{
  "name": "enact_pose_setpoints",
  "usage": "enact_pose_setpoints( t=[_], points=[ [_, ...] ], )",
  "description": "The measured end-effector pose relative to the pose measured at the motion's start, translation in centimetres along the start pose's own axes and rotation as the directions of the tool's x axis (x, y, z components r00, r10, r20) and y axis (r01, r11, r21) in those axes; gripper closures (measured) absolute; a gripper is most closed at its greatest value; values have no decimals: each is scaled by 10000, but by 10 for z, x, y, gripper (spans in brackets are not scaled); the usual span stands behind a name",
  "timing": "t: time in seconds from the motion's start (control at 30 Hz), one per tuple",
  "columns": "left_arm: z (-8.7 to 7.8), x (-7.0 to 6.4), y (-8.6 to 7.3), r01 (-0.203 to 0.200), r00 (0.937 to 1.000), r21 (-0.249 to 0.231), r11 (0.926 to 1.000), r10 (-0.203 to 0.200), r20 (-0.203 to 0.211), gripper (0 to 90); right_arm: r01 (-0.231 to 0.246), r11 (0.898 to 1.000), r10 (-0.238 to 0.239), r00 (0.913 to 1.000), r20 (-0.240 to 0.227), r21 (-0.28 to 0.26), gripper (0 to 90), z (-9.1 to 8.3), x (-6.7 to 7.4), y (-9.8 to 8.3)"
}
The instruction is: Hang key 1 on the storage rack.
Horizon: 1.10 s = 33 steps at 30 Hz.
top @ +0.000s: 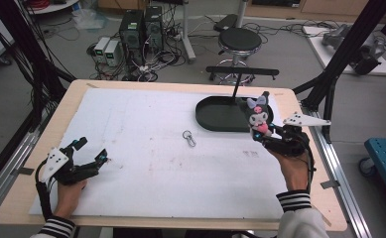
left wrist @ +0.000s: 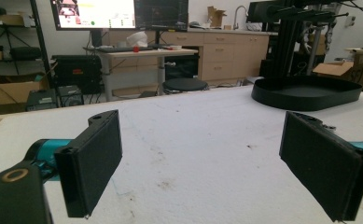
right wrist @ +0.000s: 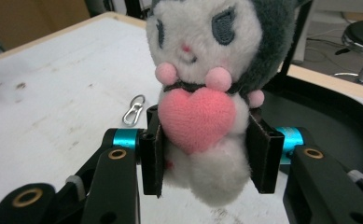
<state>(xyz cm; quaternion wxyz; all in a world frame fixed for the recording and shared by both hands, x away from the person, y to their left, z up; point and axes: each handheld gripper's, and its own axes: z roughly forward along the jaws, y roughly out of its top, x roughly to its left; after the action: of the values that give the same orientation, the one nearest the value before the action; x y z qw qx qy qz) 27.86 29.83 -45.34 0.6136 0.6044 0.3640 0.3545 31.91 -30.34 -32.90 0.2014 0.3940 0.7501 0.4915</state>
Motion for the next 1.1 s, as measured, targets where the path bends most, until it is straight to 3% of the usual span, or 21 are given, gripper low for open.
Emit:
enact_pose_setpoints(
  t=[0.5, 0.87, 1.1],
  points=[
    [0, 0, 0, 42, 10000, -10, 10000, -42, -11, 135, -461, 9972, 504, 9960, 736, -592, 559, 12, -21, 25],
    [0, 0, 0, 85, 10000, -21, 10000, -85, -6, 134, -712, 9957, 767, 9924, 965, -594, 557, 26, -32, 45],
    [0, 0, 0, 96, 10000, -16, 10000, -96, -6, 135, -1105, 9921, 1166, 9867, 1131, -589, 558, 33, -40, 44]
  ],
)
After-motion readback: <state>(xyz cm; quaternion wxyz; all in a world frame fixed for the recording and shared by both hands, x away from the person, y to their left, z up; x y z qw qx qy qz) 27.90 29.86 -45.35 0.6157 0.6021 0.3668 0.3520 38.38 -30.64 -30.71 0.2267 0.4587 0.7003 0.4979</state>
